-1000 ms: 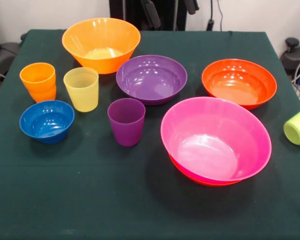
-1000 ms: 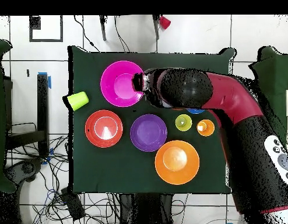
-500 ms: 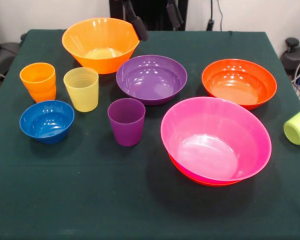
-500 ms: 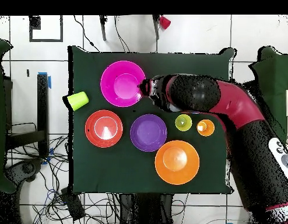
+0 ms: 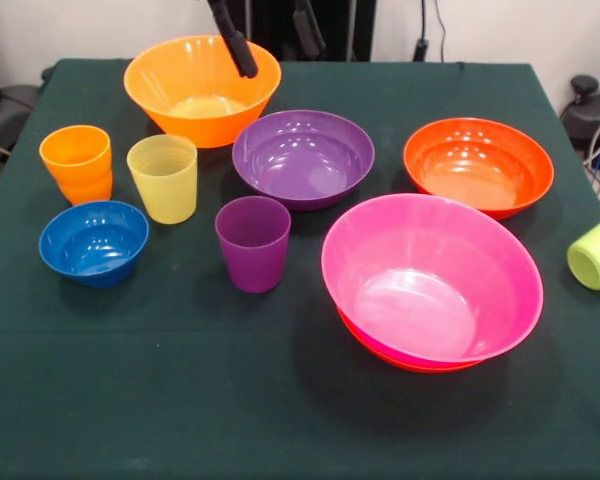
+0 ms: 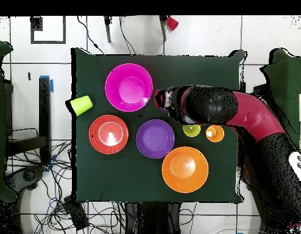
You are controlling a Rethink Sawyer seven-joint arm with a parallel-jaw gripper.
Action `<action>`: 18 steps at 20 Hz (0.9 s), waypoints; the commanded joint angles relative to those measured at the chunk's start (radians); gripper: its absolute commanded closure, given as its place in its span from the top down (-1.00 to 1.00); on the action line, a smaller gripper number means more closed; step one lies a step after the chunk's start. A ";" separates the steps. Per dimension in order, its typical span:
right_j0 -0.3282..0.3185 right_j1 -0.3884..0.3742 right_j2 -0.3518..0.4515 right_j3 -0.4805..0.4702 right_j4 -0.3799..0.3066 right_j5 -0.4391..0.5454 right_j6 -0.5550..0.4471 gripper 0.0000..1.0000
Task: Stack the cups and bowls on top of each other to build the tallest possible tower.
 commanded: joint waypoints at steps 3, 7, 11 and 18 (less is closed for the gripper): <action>-0.067 -0.098 -0.014 0.180 -0.127 0.013 -0.123 1.00; -0.069 -0.014 -0.023 0.126 -0.193 -0.008 -0.151 1.00; -0.034 0.060 -0.028 0.062 -0.226 -0.012 -0.135 1.00; 0.043 0.048 -0.035 0.039 -0.265 -0.071 -0.024 1.00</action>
